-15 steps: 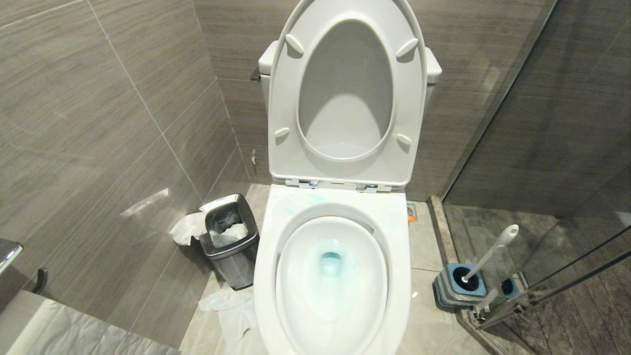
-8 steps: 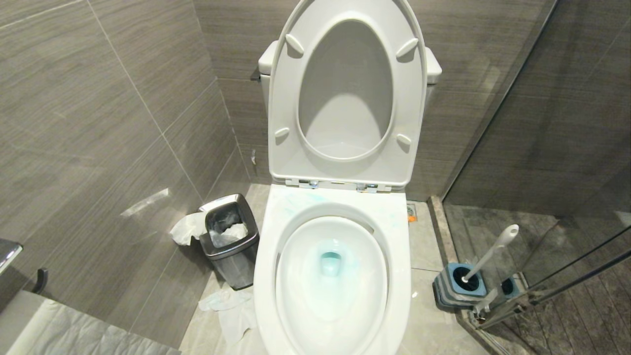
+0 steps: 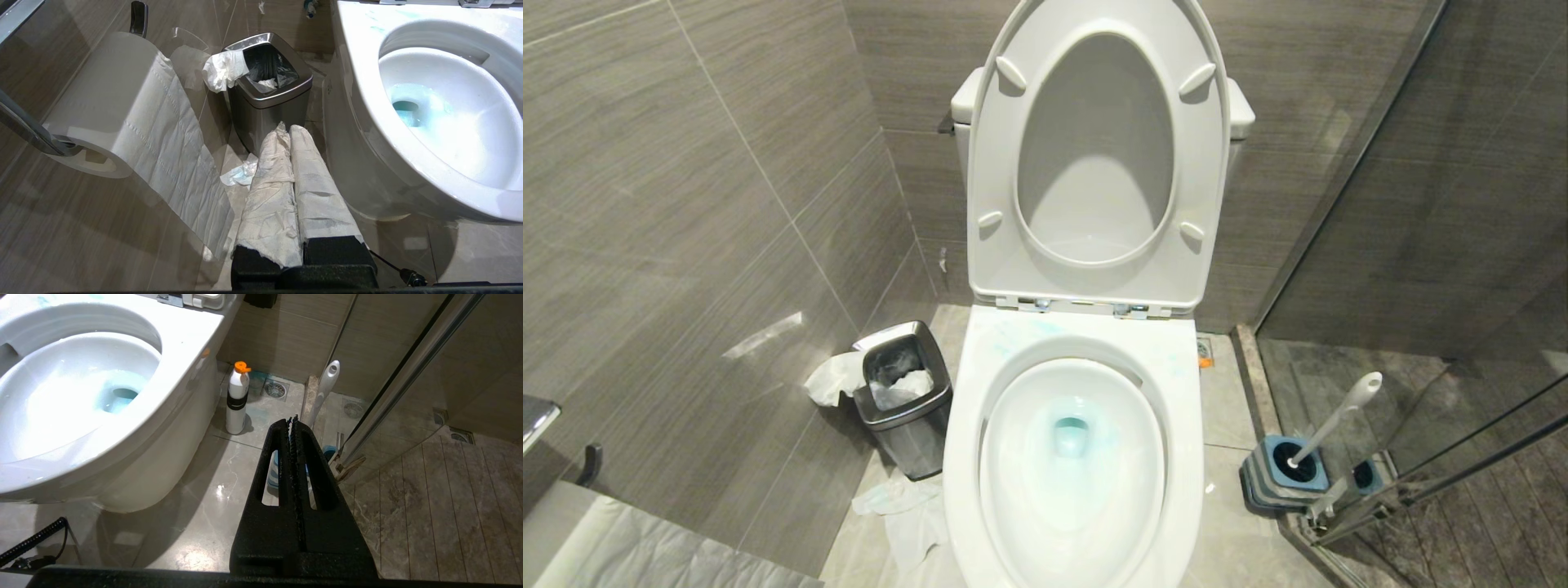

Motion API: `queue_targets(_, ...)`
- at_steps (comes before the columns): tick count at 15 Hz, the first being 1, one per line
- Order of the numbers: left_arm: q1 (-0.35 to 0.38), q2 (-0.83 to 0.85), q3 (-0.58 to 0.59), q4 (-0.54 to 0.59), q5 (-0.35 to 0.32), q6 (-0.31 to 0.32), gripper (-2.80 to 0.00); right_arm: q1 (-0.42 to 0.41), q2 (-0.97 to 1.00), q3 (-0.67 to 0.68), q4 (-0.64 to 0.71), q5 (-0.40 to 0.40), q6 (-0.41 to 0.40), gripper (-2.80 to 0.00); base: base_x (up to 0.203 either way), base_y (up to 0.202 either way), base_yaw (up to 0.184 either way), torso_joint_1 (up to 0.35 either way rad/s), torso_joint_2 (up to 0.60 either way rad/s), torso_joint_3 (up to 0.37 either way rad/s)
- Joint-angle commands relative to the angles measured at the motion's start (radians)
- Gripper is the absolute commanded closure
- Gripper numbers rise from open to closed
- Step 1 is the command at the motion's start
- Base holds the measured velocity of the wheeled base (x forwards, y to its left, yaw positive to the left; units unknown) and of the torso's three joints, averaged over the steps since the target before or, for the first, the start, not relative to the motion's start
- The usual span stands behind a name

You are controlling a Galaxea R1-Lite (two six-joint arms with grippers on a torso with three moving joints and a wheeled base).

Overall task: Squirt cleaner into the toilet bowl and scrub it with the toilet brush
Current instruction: Flush the toilet

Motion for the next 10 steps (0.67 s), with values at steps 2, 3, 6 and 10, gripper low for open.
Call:
queue_targets(2, 0.0, 0.0, 0.002, 0.0, -0.001, 0.0, 0.0, 0.001, 0.002, 0.0, 0.019, 0.005, 0.026, 0.0, 0.0, 0.0, 0.0, 0.0, 0.0, 0.0)
queue_targets(3, 0.0, 0.0, 0.002, 0.0, 0.0, 0.0, 0.0, -0.001, 0.002, 0.0, 0.037, 0.003, 0.032, 0.0, 0.0, 0.0, 0.0, 0.0, 0.0, 0.0)
queue_targets(6, 0.0, 0.0, 0.002, 0.0, -0.001, 0.0, 0.0, 0.0, 0.002, -0.015, 0.084, -0.001, 0.049, 0.0, 0.0, 0.0, 0.0, 0.0, 0.0, 0.0)
queue_targets(10, 0.0, 0.0, 0.002, 0.0, -0.001, 0.0, 0.0, 0.001, 0.002, -0.036, 0.131, -0.021, 0.143, 0.0, 0.0, 0.0, 0.0, 0.0, 0.0, 0.0)
